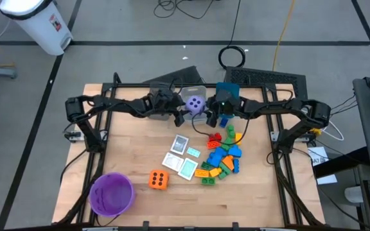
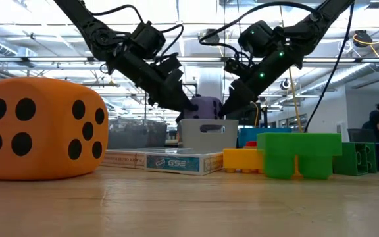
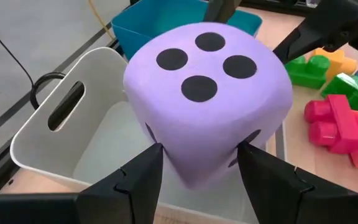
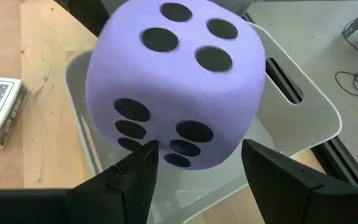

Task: Pick & Place Toys
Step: Put the purple dice into the gray bin, then put the orange dice into the gray bin

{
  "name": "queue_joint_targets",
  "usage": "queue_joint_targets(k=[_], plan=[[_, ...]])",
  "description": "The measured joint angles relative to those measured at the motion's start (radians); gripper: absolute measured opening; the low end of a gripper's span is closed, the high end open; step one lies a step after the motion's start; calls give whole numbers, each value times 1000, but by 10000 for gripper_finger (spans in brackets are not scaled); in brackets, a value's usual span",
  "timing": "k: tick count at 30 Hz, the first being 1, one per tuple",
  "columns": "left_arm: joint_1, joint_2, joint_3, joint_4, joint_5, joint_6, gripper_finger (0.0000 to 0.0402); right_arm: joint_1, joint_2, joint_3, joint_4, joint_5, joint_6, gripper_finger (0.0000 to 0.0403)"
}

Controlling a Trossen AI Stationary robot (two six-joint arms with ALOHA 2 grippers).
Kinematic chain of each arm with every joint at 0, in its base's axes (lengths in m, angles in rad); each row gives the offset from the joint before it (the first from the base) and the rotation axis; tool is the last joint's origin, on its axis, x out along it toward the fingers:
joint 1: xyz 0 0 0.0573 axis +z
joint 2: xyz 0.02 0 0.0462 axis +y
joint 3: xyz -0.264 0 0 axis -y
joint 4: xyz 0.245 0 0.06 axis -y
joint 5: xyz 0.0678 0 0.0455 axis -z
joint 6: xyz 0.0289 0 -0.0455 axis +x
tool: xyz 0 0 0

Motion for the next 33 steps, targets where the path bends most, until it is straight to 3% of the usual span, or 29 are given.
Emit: queue_joint_targets(k=[19,25,33], plan=[[-2,-2,2,-45,0,1,214,1,2,-2,-25,3,32,224],[-2,-2,2,-32,-1,-28,214,2,2,-2,76,-131,120,224],[-12,-55,2,-54,4,-10,214,34,2,-3,106,-123,115,224]])
